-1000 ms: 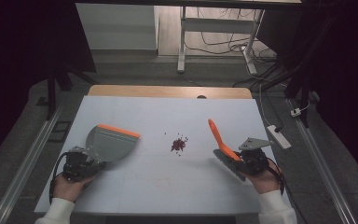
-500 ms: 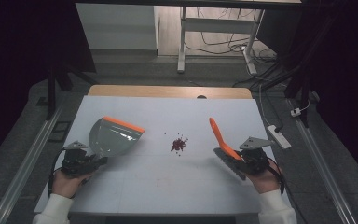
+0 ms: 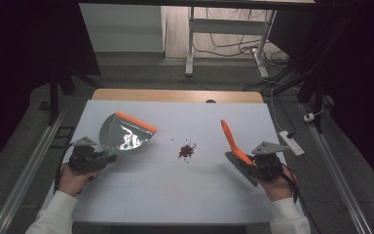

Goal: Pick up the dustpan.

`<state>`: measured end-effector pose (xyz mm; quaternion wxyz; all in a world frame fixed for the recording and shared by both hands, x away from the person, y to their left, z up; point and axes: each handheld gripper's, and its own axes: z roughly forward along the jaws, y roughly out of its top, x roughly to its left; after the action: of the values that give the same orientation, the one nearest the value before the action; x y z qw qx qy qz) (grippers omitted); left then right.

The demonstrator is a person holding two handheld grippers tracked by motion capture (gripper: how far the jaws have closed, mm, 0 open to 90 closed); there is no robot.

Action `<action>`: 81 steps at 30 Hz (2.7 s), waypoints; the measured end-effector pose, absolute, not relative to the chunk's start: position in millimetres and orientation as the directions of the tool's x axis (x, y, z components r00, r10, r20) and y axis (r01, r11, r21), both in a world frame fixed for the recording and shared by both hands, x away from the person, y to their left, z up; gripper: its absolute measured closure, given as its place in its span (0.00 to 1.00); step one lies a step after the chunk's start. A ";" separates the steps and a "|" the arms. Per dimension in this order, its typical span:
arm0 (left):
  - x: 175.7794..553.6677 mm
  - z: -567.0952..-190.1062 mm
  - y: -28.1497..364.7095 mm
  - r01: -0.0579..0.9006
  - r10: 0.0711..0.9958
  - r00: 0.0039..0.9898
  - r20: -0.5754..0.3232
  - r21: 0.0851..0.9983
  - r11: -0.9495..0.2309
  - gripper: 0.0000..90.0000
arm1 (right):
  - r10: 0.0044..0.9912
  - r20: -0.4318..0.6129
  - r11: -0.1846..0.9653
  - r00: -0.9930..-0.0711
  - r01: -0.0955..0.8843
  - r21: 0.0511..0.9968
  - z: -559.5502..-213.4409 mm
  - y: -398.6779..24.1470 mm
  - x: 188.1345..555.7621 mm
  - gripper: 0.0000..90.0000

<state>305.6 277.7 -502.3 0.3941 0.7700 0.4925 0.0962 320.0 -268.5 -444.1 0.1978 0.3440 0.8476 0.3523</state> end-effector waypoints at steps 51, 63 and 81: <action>277.5 -495.3 253.5 0.544 0.627 0.759 -0.176 0.701 -0.462 0.68 | 0.689 -0.090 0.513 -0.719 0.397 0.761 -437.8 -236.8 341.5 0.78; 277.8 -497.6 246.3 0.543 0.601 0.778 -0.183 0.678 -0.495 0.68 | 0.693 -0.082 0.496 -0.717 0.391 0.775 -435.0 -225.6 357.5 0.78; 275.5 -501.6 228.2 0.523 0.552 0.814 -0.180 0.640 -0.563 0.68 | 0.653 -0.075 0.499 -0.753 0.354 0.791 -428.9 -184.3 390.7 0.78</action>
<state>275.5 228.2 -501.6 0.3549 0.8838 0.3043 0.0202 390.7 -184.3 -428.9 0.1862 0.2978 0.8454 0.4024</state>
